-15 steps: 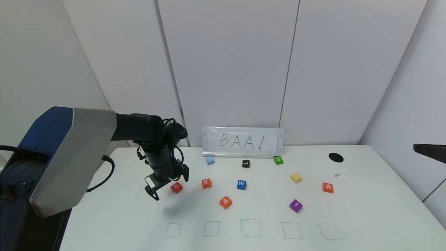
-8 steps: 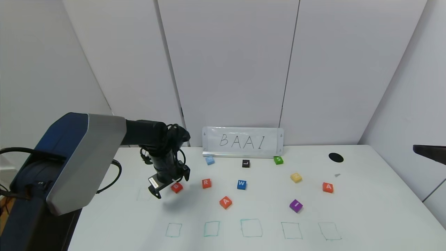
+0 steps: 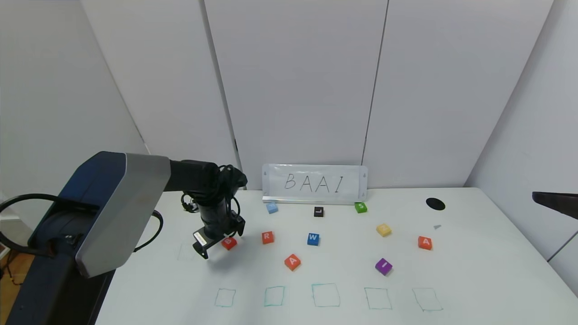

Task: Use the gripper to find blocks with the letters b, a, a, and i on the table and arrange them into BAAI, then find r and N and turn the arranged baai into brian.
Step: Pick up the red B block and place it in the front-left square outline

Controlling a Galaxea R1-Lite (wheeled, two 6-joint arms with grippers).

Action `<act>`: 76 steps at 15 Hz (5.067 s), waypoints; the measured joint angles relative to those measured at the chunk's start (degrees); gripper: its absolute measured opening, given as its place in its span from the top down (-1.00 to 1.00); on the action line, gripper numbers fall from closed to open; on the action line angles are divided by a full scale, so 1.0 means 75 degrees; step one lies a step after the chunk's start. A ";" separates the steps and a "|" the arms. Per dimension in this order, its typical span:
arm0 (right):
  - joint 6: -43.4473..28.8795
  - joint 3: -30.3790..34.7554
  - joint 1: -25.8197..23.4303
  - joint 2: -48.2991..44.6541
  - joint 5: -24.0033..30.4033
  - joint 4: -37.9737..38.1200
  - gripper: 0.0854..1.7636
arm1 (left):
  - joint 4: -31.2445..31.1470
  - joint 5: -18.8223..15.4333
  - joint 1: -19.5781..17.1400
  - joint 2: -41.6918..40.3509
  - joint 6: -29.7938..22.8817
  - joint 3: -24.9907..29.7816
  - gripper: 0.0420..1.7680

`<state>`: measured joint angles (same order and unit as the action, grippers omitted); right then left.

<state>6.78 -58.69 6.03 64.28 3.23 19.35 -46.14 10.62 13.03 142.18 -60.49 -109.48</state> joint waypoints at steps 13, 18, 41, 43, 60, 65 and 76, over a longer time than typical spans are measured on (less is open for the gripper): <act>0.0005 0.0042 0.0050 -0.0023 -0.0002 -0.0003 -0.94 | 0.0000 0.0234 0.0008 0.0164 -0.0007 -0.0096 0.47; 0.0011 0.0057 0.0050 -0.0026 -0.0002 -0.0003 -0.94 | -0.0008 0.0234 0.0008 0.0169 -0.0007 -0.0088 0.46; 0.0023 0.0174 0.0392 -0.0057 -0.0351 -0.0015 -0.94 | 0.3262 -0.0744 0.0783 -0.3394 0.5749 0.6087 0.46; 0.0029 0.0174 0.0388 -0.0060 -0.0348 -0.0015 -0.94 | 0.3649 -0.0735 0.0889 -0.3447 0.5738 0.6350 0.46; 0.0020 0.0241 0.0580 -0.0072 -0.0351 -0.0015 -0.94 | 0.4842 -0.0369 0.1014 -0.3036 0.5419 0.7347 0.46; 0.0018 0.0258 0.0618 -0.0072 -0.0351 -0.0018 -0.94 | 0.4844 -0.0421 0.1021 -0.2970 0.5383 0.7277 0.46; 0.0020 0.0280 0.0657 -0.0072 -0.0358 -0.0015 -0.94 | 0.4839 -0.0442 0.1227 -0.2901 0.5161 0.7223 0.46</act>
<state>6.92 -56.59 10.96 63.74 0.55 19.24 -9.85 7.30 22.24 120.42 -21.78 -55.31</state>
